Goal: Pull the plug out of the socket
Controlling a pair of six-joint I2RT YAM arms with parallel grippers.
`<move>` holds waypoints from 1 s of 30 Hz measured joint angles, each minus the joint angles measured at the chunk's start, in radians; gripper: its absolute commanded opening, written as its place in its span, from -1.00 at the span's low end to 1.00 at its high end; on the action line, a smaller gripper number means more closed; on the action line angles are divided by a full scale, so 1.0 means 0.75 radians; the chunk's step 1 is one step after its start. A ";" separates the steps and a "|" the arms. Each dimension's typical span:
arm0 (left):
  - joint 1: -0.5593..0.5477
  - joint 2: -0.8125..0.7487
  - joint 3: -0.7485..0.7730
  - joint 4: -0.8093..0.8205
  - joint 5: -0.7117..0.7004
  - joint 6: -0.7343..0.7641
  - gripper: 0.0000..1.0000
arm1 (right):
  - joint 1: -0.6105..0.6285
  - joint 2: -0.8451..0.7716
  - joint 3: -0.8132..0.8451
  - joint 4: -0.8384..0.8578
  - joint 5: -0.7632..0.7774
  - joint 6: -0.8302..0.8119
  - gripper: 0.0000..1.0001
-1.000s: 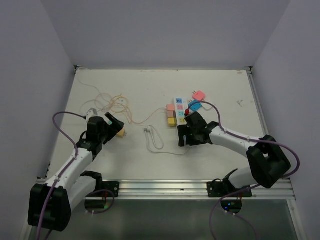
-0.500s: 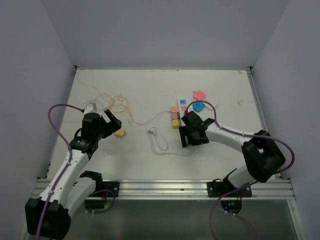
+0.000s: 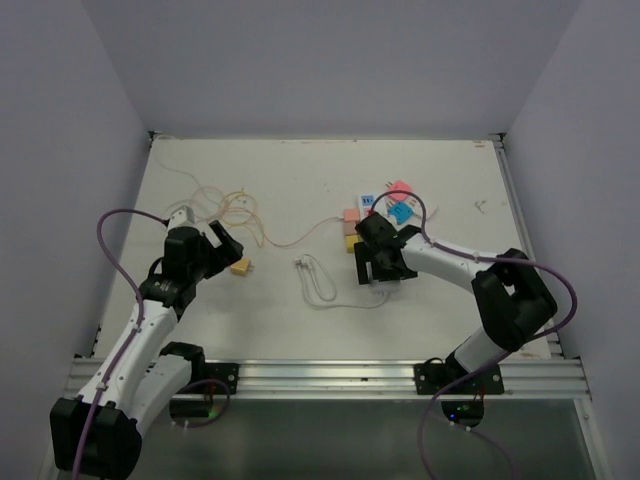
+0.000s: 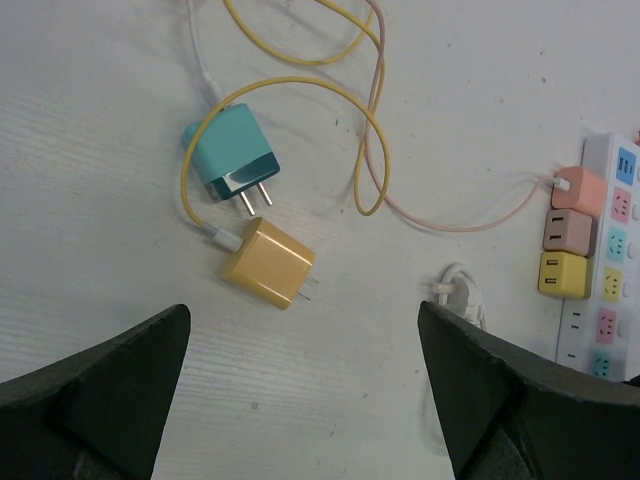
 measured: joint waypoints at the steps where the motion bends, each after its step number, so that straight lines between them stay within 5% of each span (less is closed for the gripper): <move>1: 0.000 0.000 0.000 0.000 0.000 0.000 0.99 | 0.000 0.002 0.007 -0.004 0.004 0.008 0.98; 14: 0.000 0.000 0.000 0.001 0.007 0.000 0.99 | 0.000 0.035 0.066 -0.006 0.037 0.073 0.96; 30: 0.000 0.000 -0.012 0.004 0.017 -0.001 0.99 | -0.003 0.121 0.074 0.025 0.065 0.102 0.52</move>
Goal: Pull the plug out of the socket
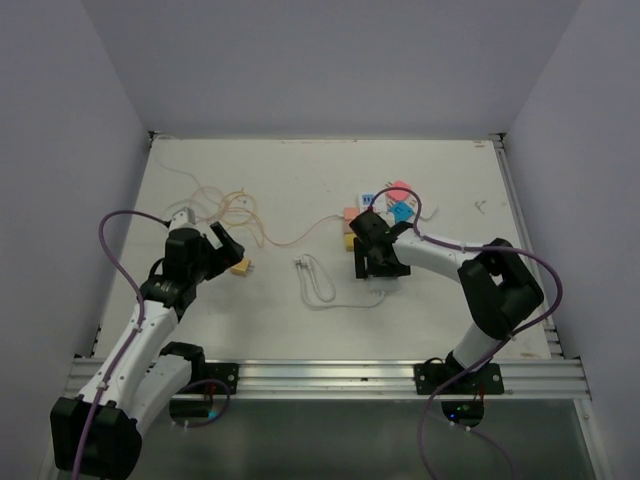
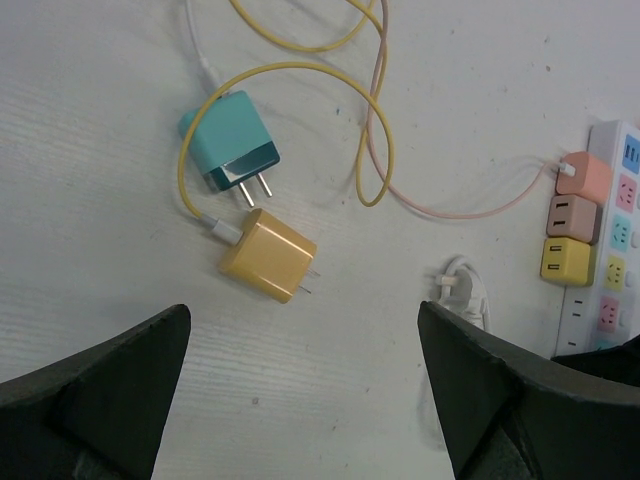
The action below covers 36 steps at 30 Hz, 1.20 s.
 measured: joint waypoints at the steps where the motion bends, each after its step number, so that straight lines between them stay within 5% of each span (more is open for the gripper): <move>1: 0.000 0.000 -0.006 0.000 0.002 0.000 0.99 | -0.001 0.001 0.000 0.002 -0.001 -0.001 0.48; 5: 0.000 0.000 -0.014 -0.003 0.007 0.000 0.99 | -0.007 0.001 0.000 0.004 -0.007 -0.010 0.17; 8: 0.000 -0.001 -0.014 -0.001 0.013 -0.001 0.99 | -0.013 0.001 -0.001 0.006 -0.013 -0.021 -0.29; 9: 0.000 -0.001 -0.014 -0.001 0.017 -0.002 0.98 | -0.016 0.001 -0.001 0.007 -0.017 -0.027 -0.66; 11: 0.000 -0.001 -0.014 0.000 0.024 -0.004 0.97 | -0.022 -0.005 -0.007 0.014 -0.027 -0.041 -1.00; 23: -0.023 0.005 -0.014 0.039 0.189 -0.124 0.99 | -0.051 -0.190 -0.190 0.219 -0.256 -0.056 -1.00; 36: -0.434 0.293 0.065 0.201 0.085 -0.362 0.96 | -0.051 -0.261 -0.388 0.640 -0.516 0.079 -1.00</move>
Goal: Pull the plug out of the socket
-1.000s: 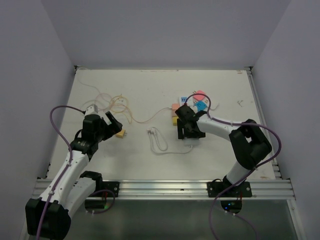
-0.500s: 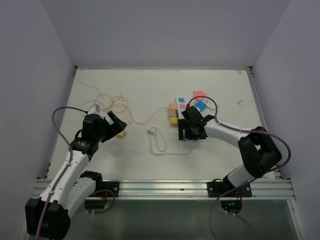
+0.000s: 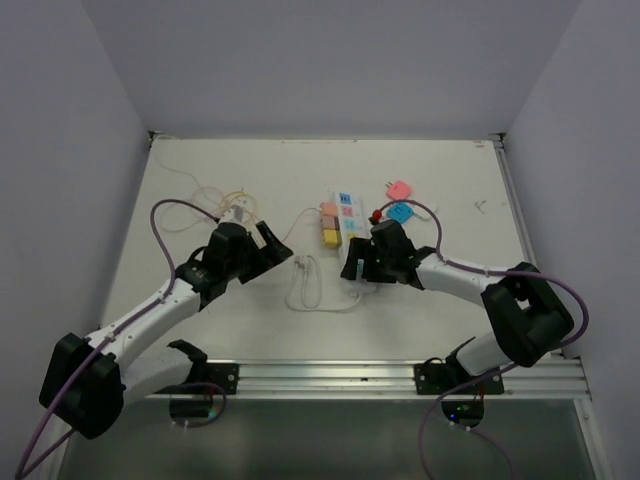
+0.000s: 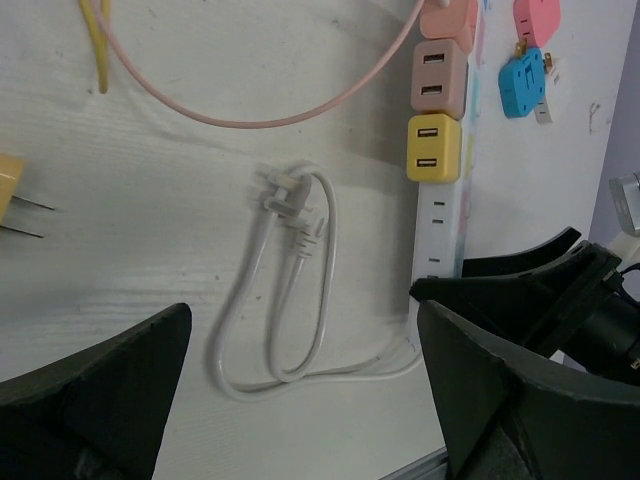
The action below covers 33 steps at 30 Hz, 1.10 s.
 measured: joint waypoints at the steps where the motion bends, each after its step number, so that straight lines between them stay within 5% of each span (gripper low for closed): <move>1: -0.018 0.030 0.014 0.011 -0.010 -0.010 0.95 | 0.000 -0.001 -0.011 0.030 -0.018 0.008 -1.00; 9: -0.169 0.301 0.166 0.114 -0.102 -0.102 0.88 | 0.000 -0.003 -0.075 0.199 -0.126 0.045 -1.00; 21: -0.189 0.608 0.345 0.181 -0.171 -0.159 0.75 | 0.001 0.012 -0.084 0.246 -0.163 0.054 -1.00; 33: -0.189 0.743 0.408 0.252 -0.158 -0.198 0.20 | 0.001 0.019 -0.084 0.261 -0.173 0.058 -1.00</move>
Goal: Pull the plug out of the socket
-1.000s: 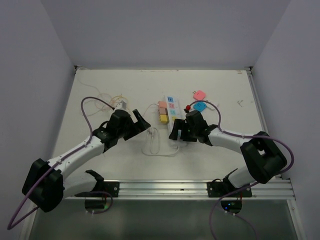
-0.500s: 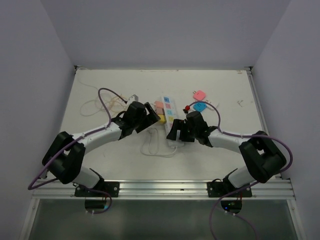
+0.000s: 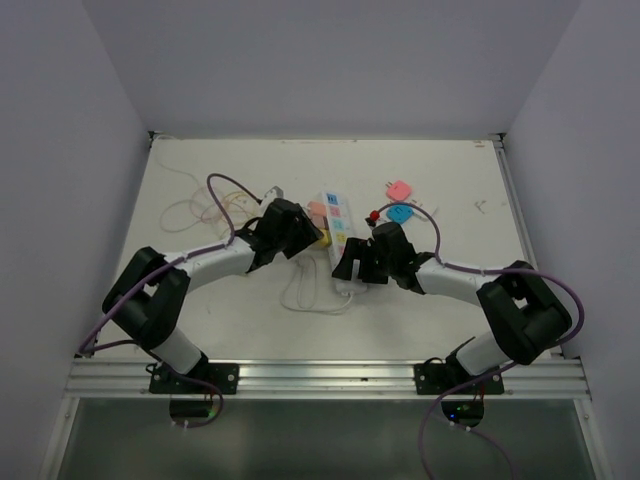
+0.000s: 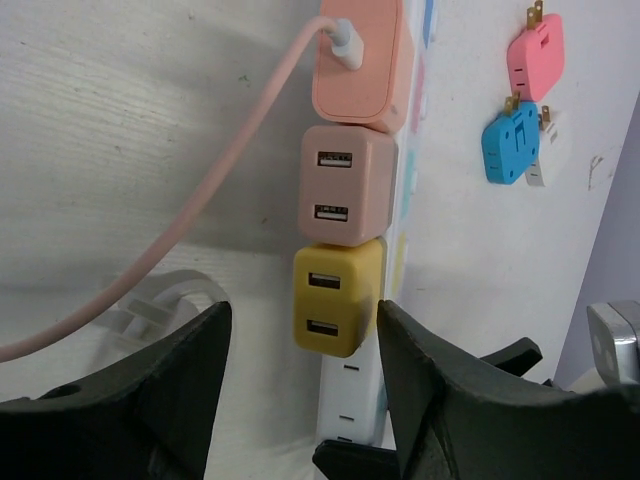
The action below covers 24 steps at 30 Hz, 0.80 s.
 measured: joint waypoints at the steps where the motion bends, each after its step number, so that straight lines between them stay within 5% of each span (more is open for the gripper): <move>1: 0.000 0.003 0.005 0.008 0.001 -0.003 0.18 | 0.000 0.001 0.000 -0.001 0.000 -0.001 -1.00; 10: 0.000 0.035 0.010 0.089 0.037 -0.039 0.01 | 0.000 0.002 0.000 0.000 -0.001 0.000 -1.00; 24: 0.001 0.061 -0.020 0.176 0.063 -0.091 -1.00 | -0.001 0.003 0.000 0.001 0.006 0.014 -1.00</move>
